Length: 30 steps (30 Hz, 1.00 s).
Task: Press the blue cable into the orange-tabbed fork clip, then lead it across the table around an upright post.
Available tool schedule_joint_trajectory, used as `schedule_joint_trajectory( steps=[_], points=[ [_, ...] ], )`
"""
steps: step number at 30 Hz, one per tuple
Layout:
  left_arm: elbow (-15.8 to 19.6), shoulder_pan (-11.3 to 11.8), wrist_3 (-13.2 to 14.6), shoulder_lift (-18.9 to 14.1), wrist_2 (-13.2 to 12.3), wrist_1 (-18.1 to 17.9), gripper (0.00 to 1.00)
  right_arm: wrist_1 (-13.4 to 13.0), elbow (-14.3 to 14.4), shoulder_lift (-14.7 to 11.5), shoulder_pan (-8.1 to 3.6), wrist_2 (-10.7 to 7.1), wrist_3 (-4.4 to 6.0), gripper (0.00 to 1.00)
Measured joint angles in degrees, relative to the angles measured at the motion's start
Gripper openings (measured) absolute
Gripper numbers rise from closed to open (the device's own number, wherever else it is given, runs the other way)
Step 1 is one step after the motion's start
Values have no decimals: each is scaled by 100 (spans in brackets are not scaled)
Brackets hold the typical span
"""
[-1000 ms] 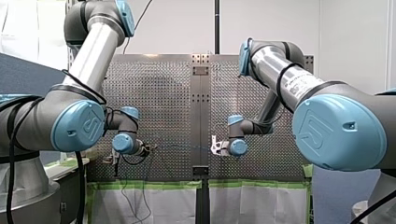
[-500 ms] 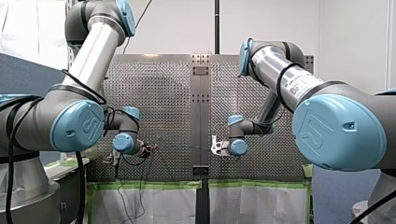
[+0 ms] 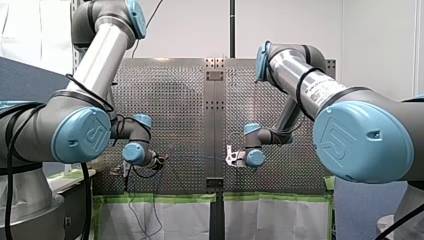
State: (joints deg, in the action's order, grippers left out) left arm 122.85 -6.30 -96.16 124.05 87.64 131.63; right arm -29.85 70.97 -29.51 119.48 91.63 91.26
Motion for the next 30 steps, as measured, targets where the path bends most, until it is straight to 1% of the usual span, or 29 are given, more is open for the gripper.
schedule_joint_trajectory(
  steps=[4,8,14,17,26,30],
  points=[
    [0,-185,62,0,123,-36,100,-1,1,5,6,-37,4,2],
    [-3,-371,-17,1,298,-174,100,1,0,8,8,-59,1,2],
    [-5,-664,-286,4,588,-457,100,4,1,9,8,-64,10,2],
    [-3,-818,-439,7,742,-538,100,2,0,9,7,-65,22,2],
    [-46,-1226,-846,16,1156,-561,100,-13,0,14,9,-62,42,2],
    [-190,-1288,-958,16,1335,-513,100,-10,1,17,10,-85,43,2]
  ],
)
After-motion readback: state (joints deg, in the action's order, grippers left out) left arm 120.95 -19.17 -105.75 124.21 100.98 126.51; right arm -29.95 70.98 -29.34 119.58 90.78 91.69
